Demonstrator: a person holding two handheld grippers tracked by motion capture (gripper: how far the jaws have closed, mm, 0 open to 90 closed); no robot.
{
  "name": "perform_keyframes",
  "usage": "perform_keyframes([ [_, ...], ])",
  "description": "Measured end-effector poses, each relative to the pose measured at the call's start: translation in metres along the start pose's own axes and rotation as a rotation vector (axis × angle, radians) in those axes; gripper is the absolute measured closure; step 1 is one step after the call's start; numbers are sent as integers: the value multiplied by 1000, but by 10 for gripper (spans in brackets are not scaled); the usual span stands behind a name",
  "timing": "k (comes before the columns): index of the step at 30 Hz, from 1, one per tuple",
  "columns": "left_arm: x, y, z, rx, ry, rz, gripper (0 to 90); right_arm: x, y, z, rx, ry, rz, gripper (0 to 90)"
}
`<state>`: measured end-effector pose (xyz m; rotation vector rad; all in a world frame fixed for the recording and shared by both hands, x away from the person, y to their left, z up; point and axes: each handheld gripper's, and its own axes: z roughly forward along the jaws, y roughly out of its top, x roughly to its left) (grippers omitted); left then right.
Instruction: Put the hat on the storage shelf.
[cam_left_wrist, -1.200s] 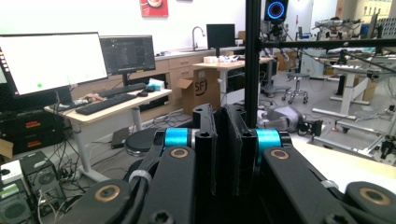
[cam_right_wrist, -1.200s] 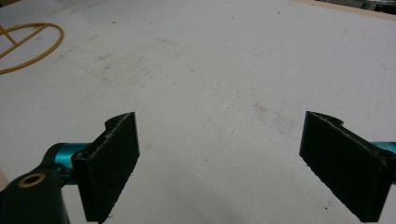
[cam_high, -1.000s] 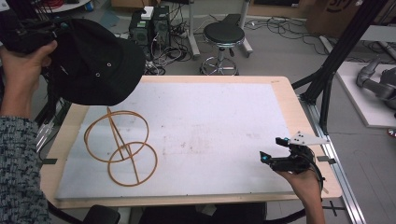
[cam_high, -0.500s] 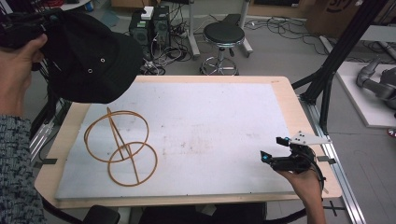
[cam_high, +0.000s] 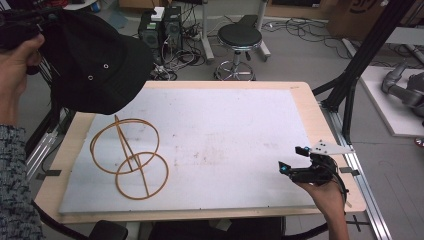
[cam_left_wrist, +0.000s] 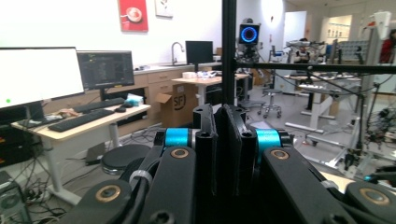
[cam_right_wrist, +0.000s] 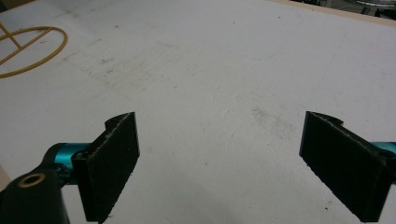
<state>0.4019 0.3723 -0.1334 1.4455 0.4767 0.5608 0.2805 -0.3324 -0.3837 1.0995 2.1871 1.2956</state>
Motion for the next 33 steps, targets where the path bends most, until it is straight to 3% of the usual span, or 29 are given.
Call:
perform_keyframes([
  [16,-14,12,-13,8,-38,-14,830,1,8,9,-4,18,-20,117],
  [33,-37,14,-8,84,-112,-6,828,3,18,25,-1,54,-42,118],
])
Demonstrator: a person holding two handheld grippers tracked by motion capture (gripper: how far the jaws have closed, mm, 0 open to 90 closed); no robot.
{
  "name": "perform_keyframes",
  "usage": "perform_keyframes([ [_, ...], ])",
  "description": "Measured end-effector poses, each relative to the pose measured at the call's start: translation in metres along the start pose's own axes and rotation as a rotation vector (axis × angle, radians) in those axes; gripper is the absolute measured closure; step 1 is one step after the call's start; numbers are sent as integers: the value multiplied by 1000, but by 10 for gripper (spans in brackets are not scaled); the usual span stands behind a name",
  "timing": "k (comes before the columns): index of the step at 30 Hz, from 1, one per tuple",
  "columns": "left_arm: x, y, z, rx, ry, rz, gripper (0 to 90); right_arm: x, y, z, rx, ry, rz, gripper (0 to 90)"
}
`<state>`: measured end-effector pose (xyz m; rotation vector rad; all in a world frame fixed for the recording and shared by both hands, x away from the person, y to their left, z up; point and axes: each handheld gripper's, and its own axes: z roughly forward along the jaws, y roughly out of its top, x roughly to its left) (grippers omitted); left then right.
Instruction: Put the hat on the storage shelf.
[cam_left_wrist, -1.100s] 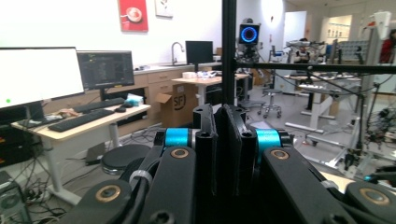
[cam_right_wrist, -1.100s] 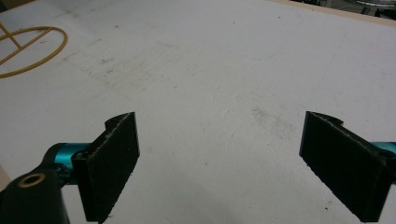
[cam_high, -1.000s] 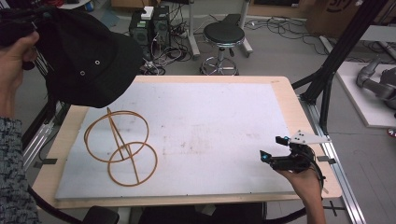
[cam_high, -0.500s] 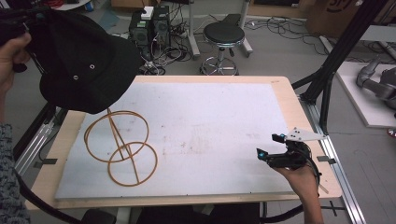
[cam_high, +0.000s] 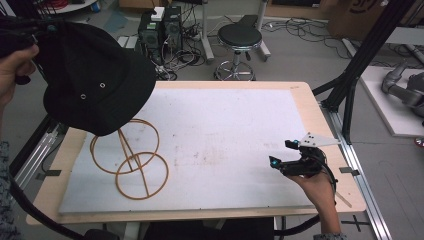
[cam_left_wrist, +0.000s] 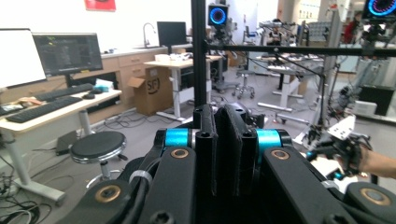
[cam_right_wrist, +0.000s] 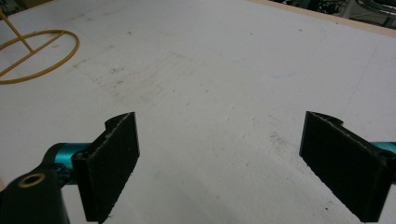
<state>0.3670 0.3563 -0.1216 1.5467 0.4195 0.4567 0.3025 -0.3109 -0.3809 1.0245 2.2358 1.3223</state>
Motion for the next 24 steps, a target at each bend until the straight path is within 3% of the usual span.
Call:
perform_keyframes([
  [10,-17,-2,4,53,-37,2,825,1,8,13,-1,24,-14,118],
  [16,-25,-7,2,51,-42,1,825,3,11,21,5,39,-16,117],
  [24,-34,-16,3,60,-88,11,825,3,16,26,2,50,-20,117],
])
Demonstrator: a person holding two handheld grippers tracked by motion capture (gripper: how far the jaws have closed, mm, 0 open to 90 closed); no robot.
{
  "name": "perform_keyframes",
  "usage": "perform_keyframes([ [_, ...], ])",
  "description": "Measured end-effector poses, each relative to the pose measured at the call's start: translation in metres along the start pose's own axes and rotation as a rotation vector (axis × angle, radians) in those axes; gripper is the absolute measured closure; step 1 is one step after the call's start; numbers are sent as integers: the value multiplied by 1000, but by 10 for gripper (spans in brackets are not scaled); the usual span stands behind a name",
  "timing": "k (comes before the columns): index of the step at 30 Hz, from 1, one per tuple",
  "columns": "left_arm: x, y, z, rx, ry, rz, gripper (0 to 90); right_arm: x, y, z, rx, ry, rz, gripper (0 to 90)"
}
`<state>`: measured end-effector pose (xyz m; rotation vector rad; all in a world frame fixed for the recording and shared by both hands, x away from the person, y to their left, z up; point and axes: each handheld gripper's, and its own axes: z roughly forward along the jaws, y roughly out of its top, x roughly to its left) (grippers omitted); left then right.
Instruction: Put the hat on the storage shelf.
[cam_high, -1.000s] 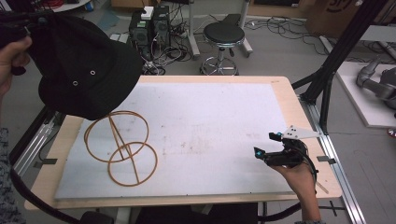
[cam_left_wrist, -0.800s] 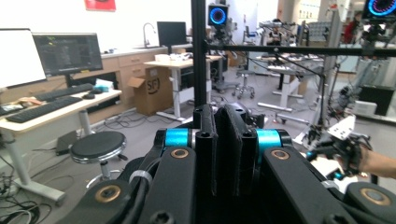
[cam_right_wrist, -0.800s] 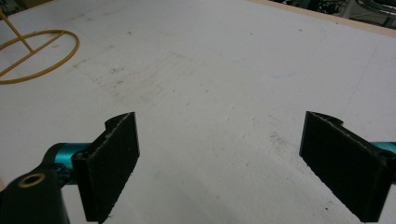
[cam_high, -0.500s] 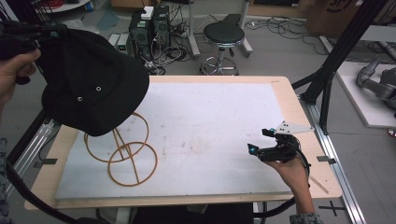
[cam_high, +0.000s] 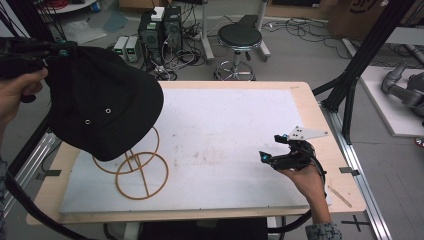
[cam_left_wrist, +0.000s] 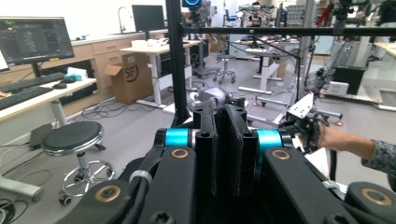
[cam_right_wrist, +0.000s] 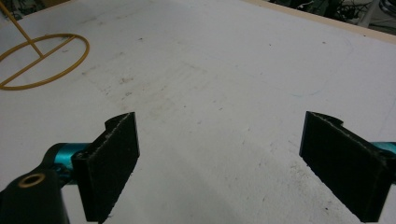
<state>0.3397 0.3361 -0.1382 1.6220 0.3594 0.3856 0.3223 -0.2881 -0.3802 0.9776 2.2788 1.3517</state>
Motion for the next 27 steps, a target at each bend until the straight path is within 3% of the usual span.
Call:
perform_keyframes([
  [10,-9,-6,3,5,-28,10,826,0,2,4,-1,10,-7,117],
  [18,-6,-14,8,25,-88,30,825,0,2,3,-5,8,-15,117],
  [27,-3,-24,14,38,-120,25,824,0,-1,0,-2,1,-7,117],
])
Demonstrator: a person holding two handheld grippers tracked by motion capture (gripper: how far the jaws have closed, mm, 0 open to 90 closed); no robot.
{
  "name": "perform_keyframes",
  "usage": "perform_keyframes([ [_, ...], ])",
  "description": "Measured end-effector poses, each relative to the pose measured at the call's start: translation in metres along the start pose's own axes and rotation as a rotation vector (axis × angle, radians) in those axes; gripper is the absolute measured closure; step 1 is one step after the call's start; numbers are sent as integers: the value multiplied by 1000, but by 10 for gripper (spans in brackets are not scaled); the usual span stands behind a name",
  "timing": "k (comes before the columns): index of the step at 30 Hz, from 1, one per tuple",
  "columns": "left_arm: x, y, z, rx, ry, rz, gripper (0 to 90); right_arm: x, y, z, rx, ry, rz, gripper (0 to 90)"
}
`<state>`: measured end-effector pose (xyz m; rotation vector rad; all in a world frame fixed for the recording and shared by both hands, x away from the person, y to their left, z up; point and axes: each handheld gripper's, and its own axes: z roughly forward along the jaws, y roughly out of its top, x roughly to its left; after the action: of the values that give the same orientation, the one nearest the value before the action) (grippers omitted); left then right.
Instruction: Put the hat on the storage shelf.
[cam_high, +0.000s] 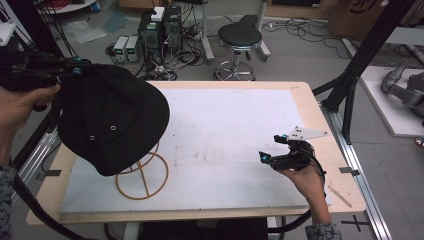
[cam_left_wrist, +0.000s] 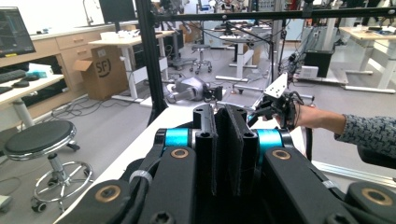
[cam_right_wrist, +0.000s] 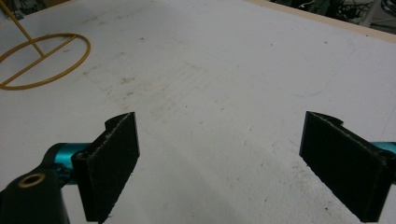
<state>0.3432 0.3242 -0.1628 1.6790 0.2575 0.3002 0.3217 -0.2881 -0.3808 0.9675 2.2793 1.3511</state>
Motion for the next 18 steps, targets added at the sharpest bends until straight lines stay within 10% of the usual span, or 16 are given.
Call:
perform_keyframes([
  [18,-2,-16,18,49,-59,-10,823,-1,-5,-5,4,-12,11,118],
])
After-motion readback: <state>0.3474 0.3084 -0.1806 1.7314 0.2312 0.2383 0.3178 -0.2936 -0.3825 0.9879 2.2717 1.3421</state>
